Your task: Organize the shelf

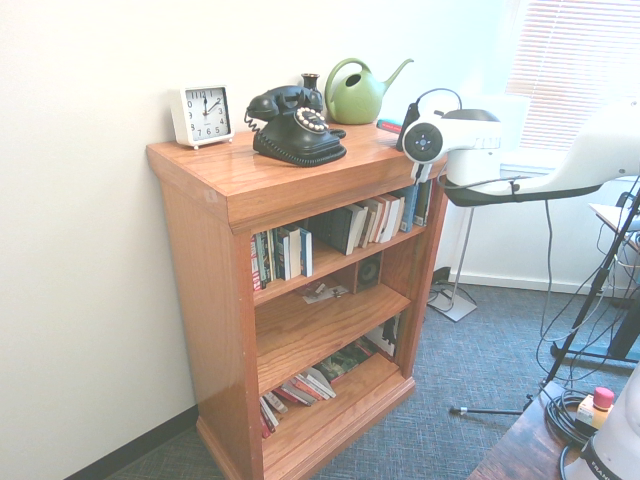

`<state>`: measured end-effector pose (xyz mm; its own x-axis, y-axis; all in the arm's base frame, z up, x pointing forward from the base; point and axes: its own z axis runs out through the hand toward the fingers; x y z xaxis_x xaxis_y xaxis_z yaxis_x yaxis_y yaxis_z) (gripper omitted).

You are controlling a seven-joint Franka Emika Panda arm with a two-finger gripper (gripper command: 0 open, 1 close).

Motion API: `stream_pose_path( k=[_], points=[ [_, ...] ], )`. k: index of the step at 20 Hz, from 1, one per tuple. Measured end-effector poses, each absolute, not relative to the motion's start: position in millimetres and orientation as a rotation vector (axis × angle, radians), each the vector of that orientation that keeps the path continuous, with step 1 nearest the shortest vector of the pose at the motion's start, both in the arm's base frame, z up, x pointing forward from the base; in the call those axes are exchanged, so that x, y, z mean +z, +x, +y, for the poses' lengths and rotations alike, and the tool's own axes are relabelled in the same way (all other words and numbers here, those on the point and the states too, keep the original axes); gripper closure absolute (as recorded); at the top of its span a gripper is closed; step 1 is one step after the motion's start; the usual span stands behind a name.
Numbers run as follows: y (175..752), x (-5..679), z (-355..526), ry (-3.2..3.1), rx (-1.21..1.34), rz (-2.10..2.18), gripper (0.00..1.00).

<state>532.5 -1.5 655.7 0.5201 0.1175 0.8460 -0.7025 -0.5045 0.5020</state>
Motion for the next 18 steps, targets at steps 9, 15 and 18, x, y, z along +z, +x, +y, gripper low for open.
stream_pose_path(
  k=[9,15,18],
  points=[
    [415,688,-2,2.064,1.164,-0.804,1.0],
    [347,638,16,2.298,1.197,-0.975,1.0],
    [336,607,35,2.397,1.213,-0.993,1.0]
  ],
)
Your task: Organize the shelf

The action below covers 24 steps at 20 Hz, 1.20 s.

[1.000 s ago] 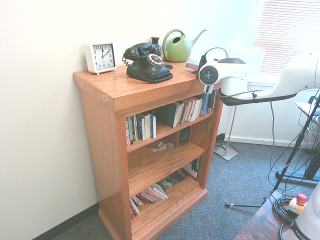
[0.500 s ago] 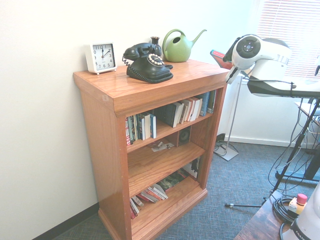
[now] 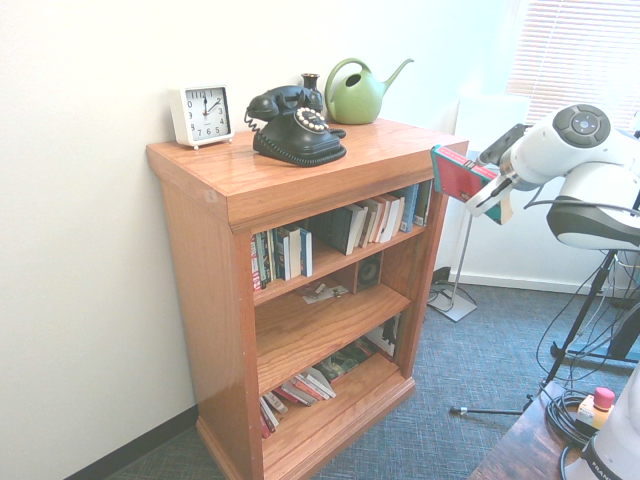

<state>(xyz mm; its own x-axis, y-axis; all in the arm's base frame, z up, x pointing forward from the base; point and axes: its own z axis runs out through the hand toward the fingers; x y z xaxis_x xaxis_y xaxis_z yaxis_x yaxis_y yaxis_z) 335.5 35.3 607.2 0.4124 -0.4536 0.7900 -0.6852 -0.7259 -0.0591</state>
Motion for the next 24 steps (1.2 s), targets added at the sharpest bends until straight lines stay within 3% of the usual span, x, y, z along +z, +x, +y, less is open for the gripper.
stream_pose_path(
  k=[13,24],
  points=[
    [389,491,116,2.654,1.134,-0.907,1.0],
    [440,459,139,2.773,1.187,-0.949,1.0]
  ],
)
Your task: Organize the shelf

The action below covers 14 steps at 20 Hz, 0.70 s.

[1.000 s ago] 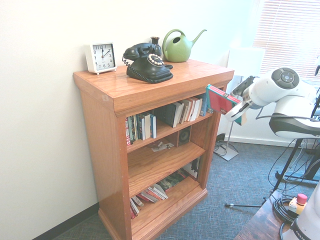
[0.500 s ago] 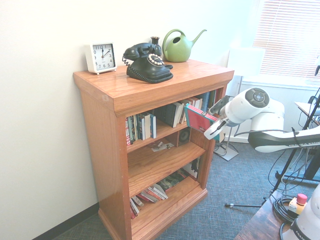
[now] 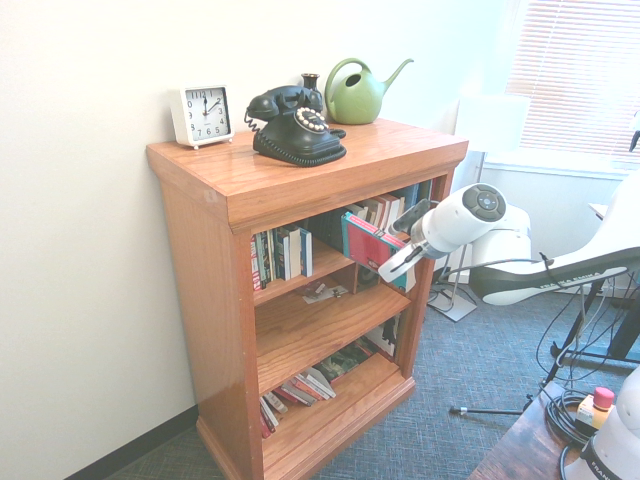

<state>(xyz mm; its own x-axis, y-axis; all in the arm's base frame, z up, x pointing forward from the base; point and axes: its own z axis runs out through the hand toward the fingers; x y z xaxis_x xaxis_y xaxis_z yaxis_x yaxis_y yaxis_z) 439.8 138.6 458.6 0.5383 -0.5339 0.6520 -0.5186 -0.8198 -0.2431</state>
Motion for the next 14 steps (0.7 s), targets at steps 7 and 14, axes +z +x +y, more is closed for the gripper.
stream_pose_path(
  k=[7,14],
  points=[
    [477,435,137,-2.692,-1.145,0.938,1.0],
    [512,420,152,-2.672,-1.099,0.915,1.0]
  ],
)
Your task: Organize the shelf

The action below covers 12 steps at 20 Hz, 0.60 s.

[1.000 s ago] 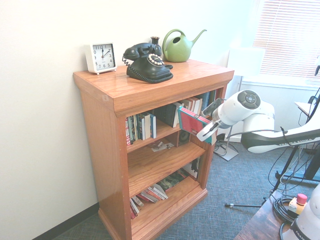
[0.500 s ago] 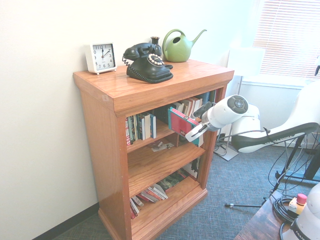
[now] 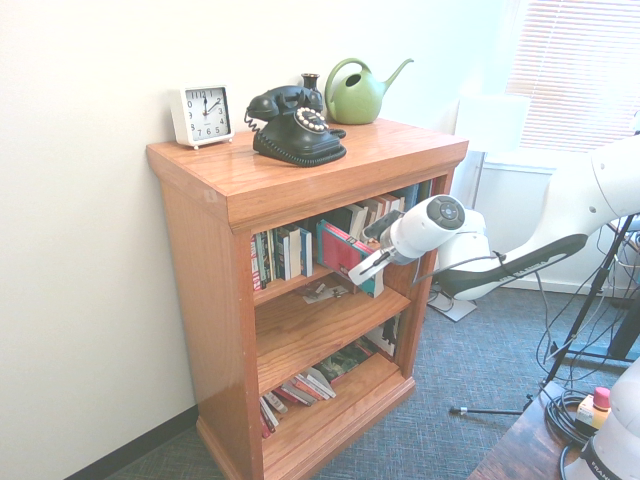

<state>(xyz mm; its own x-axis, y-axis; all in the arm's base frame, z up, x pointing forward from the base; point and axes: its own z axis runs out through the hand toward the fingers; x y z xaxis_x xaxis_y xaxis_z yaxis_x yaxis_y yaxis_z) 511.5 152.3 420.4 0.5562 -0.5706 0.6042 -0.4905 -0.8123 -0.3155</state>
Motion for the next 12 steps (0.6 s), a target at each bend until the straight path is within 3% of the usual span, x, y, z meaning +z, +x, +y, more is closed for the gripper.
stream_pose_path(
  k=[12],
  points=[
    [555,419,161,-2.651,-1.142,0.916,1.0]
  ],
)
